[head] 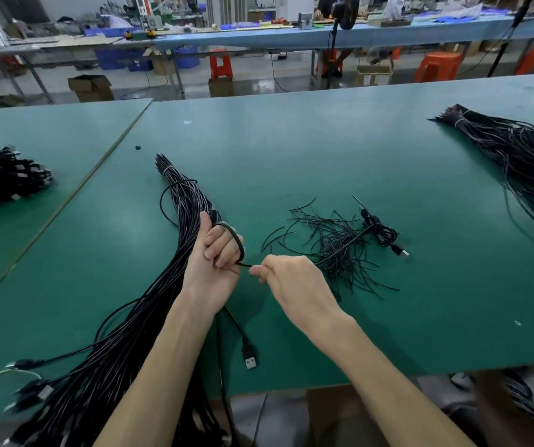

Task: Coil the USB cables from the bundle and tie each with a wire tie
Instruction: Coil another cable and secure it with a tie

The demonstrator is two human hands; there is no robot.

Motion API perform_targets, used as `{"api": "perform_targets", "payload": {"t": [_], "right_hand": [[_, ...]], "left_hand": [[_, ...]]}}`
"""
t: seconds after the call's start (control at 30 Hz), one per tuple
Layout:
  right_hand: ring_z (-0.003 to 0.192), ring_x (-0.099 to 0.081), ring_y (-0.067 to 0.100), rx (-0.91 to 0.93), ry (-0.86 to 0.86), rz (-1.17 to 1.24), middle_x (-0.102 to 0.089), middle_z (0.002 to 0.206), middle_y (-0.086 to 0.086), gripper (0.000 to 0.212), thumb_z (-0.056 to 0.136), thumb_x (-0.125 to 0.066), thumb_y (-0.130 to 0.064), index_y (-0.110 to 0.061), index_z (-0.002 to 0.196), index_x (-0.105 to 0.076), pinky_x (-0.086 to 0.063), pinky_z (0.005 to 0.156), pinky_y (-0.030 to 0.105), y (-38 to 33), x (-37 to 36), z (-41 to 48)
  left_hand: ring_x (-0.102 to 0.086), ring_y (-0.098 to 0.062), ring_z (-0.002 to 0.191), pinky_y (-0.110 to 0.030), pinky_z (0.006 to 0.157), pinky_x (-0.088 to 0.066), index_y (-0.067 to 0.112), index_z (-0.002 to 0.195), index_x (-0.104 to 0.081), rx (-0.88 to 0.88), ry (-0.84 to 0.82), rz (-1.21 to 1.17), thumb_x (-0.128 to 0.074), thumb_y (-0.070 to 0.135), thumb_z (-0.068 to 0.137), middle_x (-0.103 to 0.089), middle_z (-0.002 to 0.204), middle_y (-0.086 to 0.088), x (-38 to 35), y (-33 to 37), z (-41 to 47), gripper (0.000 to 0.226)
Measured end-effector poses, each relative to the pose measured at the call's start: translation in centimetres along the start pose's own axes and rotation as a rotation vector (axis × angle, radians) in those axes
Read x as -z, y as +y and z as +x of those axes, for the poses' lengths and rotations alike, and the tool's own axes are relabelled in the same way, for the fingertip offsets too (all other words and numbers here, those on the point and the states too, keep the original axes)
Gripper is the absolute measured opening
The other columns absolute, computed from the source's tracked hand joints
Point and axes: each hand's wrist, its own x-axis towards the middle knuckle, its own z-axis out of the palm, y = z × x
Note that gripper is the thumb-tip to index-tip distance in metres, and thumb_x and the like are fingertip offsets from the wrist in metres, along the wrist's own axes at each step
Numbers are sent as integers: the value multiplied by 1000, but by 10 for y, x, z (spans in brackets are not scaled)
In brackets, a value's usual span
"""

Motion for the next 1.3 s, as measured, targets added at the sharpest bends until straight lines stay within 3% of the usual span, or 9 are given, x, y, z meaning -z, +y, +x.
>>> {"api": "perform_targets", "payload": {"t": [0.1, 0.3, 0.43, 0.63, 0.73, 0.87, 1.0, 1.1, 1.3], "right_hand": [[80, -65, 24, -37, 37, 19, -73, 87, 0, 46, 104, -47, -51, -12, 93, -69, -44, 93, 35, 9, 6, 1], [72, -41, 18, -89, 229, -29, -47, 64, -9, 41, 89, -69, -55, -15, 82, -70, -30, 80, 28, 18, 26, 6], [74, -40, 21, -71, 188, -142, -57, 73, -2, 33, 97, -65, -47, -16, 85, -64, -33, 84, 32, 13, 31, 8], [86, -61, 29, -128, 115, -133, -63, 85, 3, 26, 104, -54, -36, -15, 89, -58, -35, 72, 35, 7, 37, 6], [84, -65, 34, -192, 119, -31, -67, 90, 8, 28, 103, -51, -36, -14, 95, -65, -50, 71, 38, 2, 48, 7], [71, -62, 27, -212, 123, 259, -68, 83, 8, 32, 105, -46, -30, -12, 91, -68, -50, 67, 37, -5, 51, 8], [54, -50, 10, -235, 71, 578, -65, 74, 3, 32, 108, -40, -20, -10, 92, -66, -43, 55, 29, -15, 34, 2], [45, -47, -1, -243, 59, 723, -65, 71, -1, 30, 109, -38, -17, -11, 94, -64, -41, 51, 18, -22, 17, 0], [38, -46, 15, -260, 50, 950, -69, 67, 2, 33, 108, -47, -17, -7, 82, -63, -41, 45, 22, -27, 3, -2]], "left_hand": [[-14, -10, 41, -23, 41, -22, 24, 51, -43, -5, 30, 92, -41, 51, 107, -30, 38, 10, -3, 1, 0, 62], [-21, -12, 41, -22, 43, -22, 22, 51, -39, -136, 43, 812, -48, 67, 97, -27, 43, 4, -10, -18, -1, 65], [-31, -16, 41, -22, 44, -27, 14, 48, -41, -221, -16, 1113, -43, 64, 101, -37, 44, -4, -11, -29, -2, 73], [-55, -17, 43, -22, 50, -43, 8, 52, -55, -372, -65, 1305, -45, 56, 104, -61, 49, -6, -4, -35, 1, 71], [-64, -3, 56, -14, 61, -47, 27, 58, -66, -475, -96, 1451, -46, 38, 109, -71, 60, 8, 0, -37, 3, 56], [-73, -8, 70, -18, 69, -56, 31, 67, -74, -499, 11, 1262, -45, 41, 106, -76, 71, 8, -4, -37, 5, 49], [-68, -5, 62, -17, 62, -53, 19, 61, -74, -471, 138, 1091, -47, 42, 107, -72, 63, 4, -7, -34, 3, 58], [-75, -25, 89, -36, 81, -61, 4, 84, -80, -336, 144, 979, -44, 57, 104, -78, 91, -16, -8, -30, 0, 67], [-71, -38, 111, -32, 85, -60, -6, 105, -72, -131, 106, 599, -47, 55, 103, -72, 115, -27, -14, -26, -5, 66]]}}
